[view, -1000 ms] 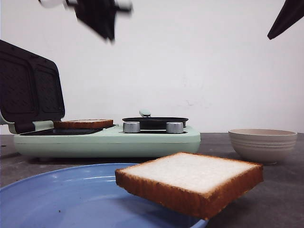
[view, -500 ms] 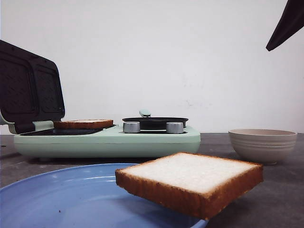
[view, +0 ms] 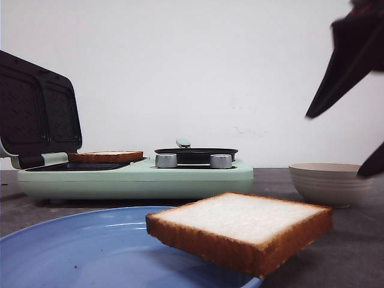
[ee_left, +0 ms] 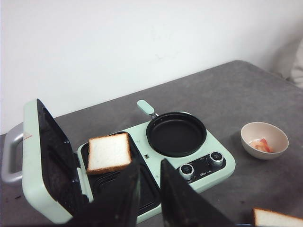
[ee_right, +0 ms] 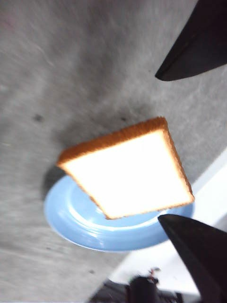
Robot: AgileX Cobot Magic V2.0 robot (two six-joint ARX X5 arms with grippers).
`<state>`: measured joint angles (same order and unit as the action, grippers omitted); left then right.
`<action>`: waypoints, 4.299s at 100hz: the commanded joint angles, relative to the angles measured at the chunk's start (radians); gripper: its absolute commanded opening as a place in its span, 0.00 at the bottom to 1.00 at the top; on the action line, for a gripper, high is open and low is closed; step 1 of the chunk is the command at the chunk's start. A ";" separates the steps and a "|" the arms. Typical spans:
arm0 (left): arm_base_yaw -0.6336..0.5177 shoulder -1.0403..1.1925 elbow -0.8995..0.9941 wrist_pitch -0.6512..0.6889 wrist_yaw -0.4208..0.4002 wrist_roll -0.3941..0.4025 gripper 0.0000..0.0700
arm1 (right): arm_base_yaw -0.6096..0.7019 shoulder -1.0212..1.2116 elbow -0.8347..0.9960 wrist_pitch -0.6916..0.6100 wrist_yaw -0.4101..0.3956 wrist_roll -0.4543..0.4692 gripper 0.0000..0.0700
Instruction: Make breakfast with bread and shrimp
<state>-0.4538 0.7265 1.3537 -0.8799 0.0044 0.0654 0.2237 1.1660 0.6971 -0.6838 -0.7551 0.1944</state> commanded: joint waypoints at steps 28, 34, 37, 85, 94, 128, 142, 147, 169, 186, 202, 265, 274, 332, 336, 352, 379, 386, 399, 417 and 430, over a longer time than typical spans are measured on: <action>-0.004 -0.007 0.003 0.004 0.004 -0.006 0.00 | 0.053 0.236 0.015 0.048 -0.098 -0.072 0.78; -0.004 -0.007 0.003 0.004 0.004 -0.006 0.00 | 0.068 0.259 0.015 0.054 -0.098 -0.083 0.78; -0.004 -0.007 0.002 0.004 0.004 -0.006 0.00 | 0.078 0.271 0.015 0.060 -0.098 -0.088 0.78; -0.004 -0.007 0.002 0.005 0.004 -0.008 0.00 | 0.153 0.313 0.015 0.145 -0.101 -0.098 0.00; -0.004 -0.007 0.002 0.005 0.004 -0.008 0.00 | 0.154 0.308 0.018 0.162 -0.104 -0.076 0.00; -0.004 -0.007 0.002 0.013 0.005 -0.030 0.00 | 0.187 0.162 0.171 0.231 -0.110 0.095 0.00; -0.004 -0.007 0.002 0.024 0.014 -0.030 0.00 | 0.235 0.163 0.252 0.425 -0.108 0.267 0.00; -0.004 -0.007 0.002 0.028 0.023 -0.030 0.00 | 0.255 0.175 0.270 0.531 -0.105 0.346 0.00; -0.004 -0.007 0.002 0.040 0.039 -0.033 0.00 | 0.351 0.290 0.308 0.993 0.086 0.671 0.00; -0.004 -0.007 0.002 0.040 0.068 -0.033 0.00 | 0.396 0.449 0.399 1.093 0.169 0.786 0.00; -0.005 -0.007 0.002 0.043 0.075 -0.033 0.00 | 0.444 0.620 0.550 1.095 0.200 0.831 0.00; -0.046 -0.068 0.002 0.043 0.071 -0.024 0.00 | 0.545 0.847 0.657 1.027 0.468 1.036 0.00; -0.058 -0.068 0.002 0.042 0.070 -0.020 0.00 | 0.546 0.862 0.657 1.022 0.469 1.057 0.00; -0.120 -0.068 0.002 0.042 0.047 -0.002 0.00 | 0.556 0.886 0.658 1.051 0.526 1.127 0.00; -0.123 -0.068 0.002 0.042 0.045 -0.002 0.00 | 0.558 0.886 0.658 1.051 0.527 1.136 0.00; -0.126 -0.068 0.002 0.042 0.044 -0.002 0.00 | 0.566 0.887 0.659 1.051 0.543 1.145 0.00; -0.127 -0.068 0.002 0.042 0.044 -0.003 0.00 | 0.568 0.887 0.659 1.058 0.547 1.168 0.00; -0.127 -0.068 0.002 0.042 0.044 -0.003 0.00 | 0.568 0.887 0.659 1.058 0.547 1.168 0.00; -0.127 -0.068 0.002 0.042 0.044 -0.006 0.00 | 0.568 0.888 0.659 1.058 0.546 1.180 0.00; -0.127 -0.068 0.002 0.042 0.044 -0.007 0.00 | 0.566 0.889 0.659 1.058 0.515 1.210 0.00; -0.127 -0.068 0.002 0.042 0.044 -0.019 0.00 | 0.563 0.903 0.664 1.059 0.455 1.235 0.00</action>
<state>-0.5728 0.6533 1.3449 -0.8474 0.0509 0.0528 0.7795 2.0338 1.3315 0.3576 -0.2749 1.4029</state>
